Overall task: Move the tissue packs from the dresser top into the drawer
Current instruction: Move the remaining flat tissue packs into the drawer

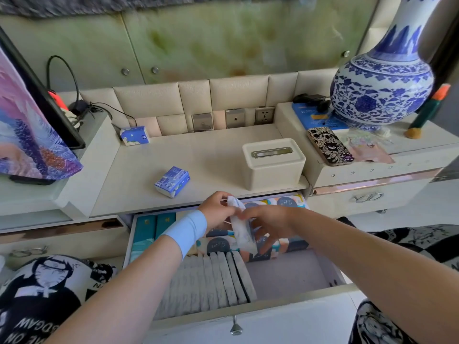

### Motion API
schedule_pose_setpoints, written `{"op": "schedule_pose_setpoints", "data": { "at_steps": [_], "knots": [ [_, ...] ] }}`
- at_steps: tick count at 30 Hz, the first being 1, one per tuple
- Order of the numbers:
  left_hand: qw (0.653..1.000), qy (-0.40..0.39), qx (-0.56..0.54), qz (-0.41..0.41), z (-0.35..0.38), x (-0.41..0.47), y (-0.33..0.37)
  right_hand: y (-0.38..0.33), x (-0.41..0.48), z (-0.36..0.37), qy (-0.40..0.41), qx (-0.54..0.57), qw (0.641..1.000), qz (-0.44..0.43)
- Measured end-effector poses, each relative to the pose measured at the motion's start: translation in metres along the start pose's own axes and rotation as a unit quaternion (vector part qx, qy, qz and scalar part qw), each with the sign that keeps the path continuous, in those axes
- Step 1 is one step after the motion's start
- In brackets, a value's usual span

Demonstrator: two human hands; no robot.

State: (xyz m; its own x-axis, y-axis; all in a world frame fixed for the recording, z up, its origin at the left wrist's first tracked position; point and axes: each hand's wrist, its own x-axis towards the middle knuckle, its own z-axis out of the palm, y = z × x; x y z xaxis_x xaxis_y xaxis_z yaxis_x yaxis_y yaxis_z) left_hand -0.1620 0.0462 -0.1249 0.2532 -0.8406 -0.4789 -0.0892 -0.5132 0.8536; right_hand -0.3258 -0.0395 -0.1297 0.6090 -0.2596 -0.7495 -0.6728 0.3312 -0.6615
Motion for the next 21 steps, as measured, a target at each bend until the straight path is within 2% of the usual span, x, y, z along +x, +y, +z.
{"op": "schedule_pose_setpoints", "data": {
  "at_steps": [3, 4, 5, 7, 10, 12, 14, 18, 19, 21],
  "knots": [
    [0.993, -0.073, -0.081, -0.033, 0.01, -0.001, 0.001, 0.009, -0.001, 0.001, 0.006, -0.069, 0.997, 0.032],
    [0.993, -0.087, -0.069, -0.042, 0.013, -0.001, 0.001, 0.013, 0.0, 0.0, 0.02, -0.081, 0.995, 0.055],
    [0.995, -0.091, -0.023, -0.043, 0.016, 0.001, -0.001, 0.017, 0.001, -0.002, 0.043, -0.097, 0.991, 0.078],
    [0.983, -0.093, 0.153, -0.029, 0.022, 0.004, -0.009, 0.025, 0.0, -0.006, 0.076, -0.124, 0.983, 0.108],
    [0.907, -0.099, 0.409, -0.012, 0.028, 0.0, -0.022, 0.033, -0.004, -0.005, 0.091, -0.196, 0.965, 0.148],
    [0.862, -0.125, 0.492, 0.002, 0.033, -0.003, -0.028, 0.038, -0.005, -0.001, 0.1, -0.301, 0.932, 0.174],
    [0.827, -0.171, 0.535, 0.029, 0.039, -0.005, -0.031, 0.046, 0.001, 0.006, 0.095, -0.337, 0.916, 0.198],
    [0.74, -0.218, 0.635, 0.02, 0.043, 0.0, -0.044, 0.064, 0.02, 0.026, 0.097, -0.26, 0.941, 0.192],
    [0.727, -0.217, 0.651, 0.019, 0.042, 0.001, -0.047, 0.068, 0.024, 0.033, 0.091, -0.239, 0.95, 0.179],
    [0.729, -0.206, 0.653, 0.018, 0.037, 0.002, -0.051, 0.073, 0.031, 0.046, 0.056, -0.169, 0.971, 0.162]
  ]
}}
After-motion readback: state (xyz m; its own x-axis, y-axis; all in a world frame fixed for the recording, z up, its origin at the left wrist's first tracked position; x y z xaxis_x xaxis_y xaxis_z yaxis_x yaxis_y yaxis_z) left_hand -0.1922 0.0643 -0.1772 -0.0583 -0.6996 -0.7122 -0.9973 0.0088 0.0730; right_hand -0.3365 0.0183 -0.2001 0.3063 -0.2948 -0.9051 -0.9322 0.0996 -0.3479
